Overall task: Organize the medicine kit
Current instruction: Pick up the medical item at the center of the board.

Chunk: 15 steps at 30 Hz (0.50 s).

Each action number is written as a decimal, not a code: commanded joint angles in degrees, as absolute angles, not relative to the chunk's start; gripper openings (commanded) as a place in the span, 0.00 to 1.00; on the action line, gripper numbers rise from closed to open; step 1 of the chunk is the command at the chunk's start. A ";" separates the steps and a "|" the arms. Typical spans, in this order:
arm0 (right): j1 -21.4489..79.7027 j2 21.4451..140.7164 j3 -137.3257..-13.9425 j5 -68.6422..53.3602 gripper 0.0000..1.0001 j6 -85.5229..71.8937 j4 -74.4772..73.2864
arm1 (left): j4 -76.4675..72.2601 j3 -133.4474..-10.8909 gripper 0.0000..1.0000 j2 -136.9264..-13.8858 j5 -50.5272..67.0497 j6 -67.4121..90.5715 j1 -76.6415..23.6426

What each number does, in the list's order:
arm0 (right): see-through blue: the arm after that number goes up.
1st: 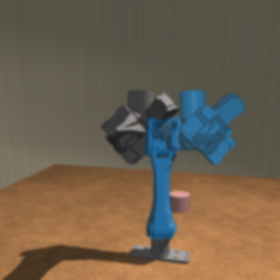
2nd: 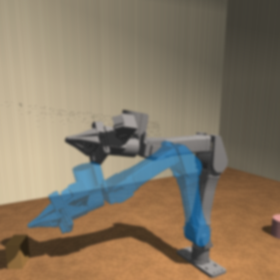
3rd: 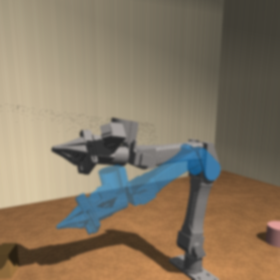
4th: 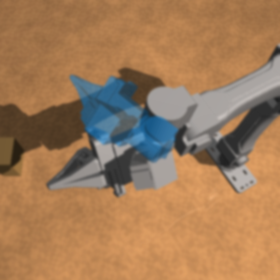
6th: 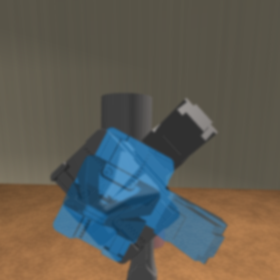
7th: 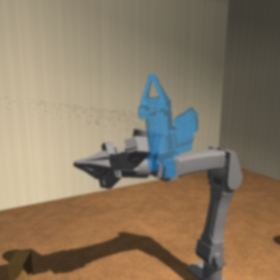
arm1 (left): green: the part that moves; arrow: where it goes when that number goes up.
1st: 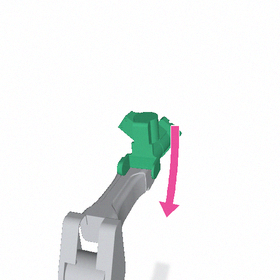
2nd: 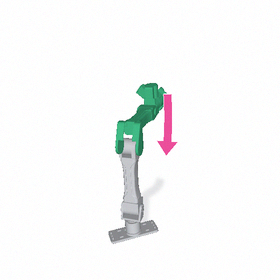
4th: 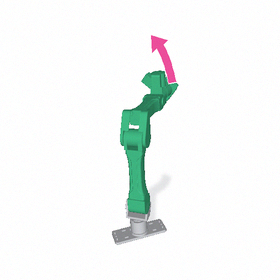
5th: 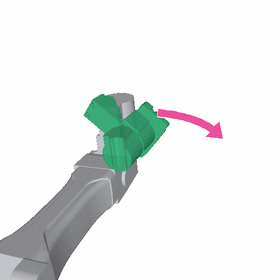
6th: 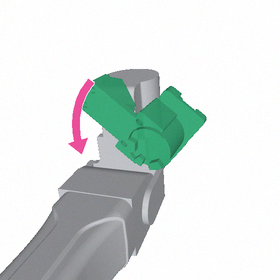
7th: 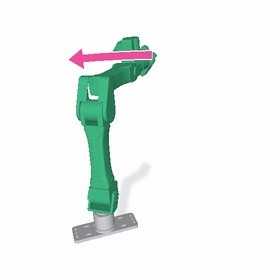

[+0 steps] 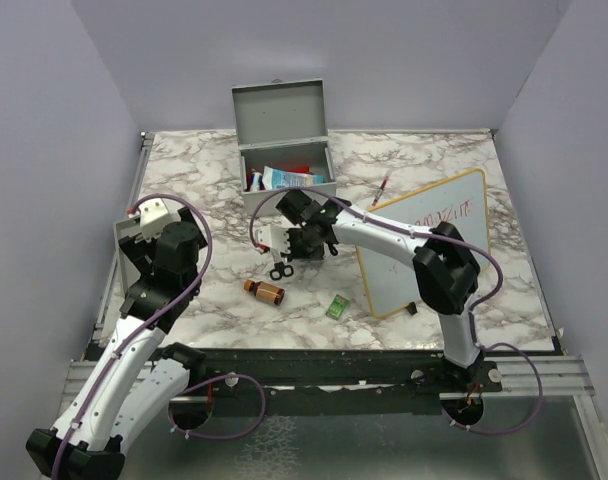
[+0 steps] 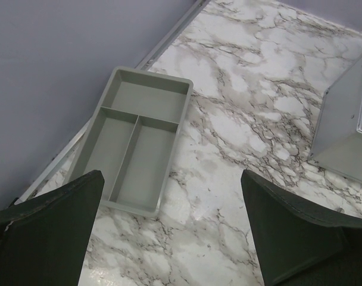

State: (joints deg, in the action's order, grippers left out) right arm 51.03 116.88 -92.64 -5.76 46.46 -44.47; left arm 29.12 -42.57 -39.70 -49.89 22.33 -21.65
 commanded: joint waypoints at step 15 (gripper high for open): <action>51.46 106.77 -97.70 -11.09 0.00 41.23 -30.03 | 28.04 -42.23 0.99 -38.11 -48.96 20.92 -22.50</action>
State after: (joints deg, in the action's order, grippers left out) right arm 51.05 108.09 -94.78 -10.33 43.00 -35.68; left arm 28.58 -42.57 -38.76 -49.50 21.74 -22.15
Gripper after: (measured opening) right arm 0.013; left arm 0.988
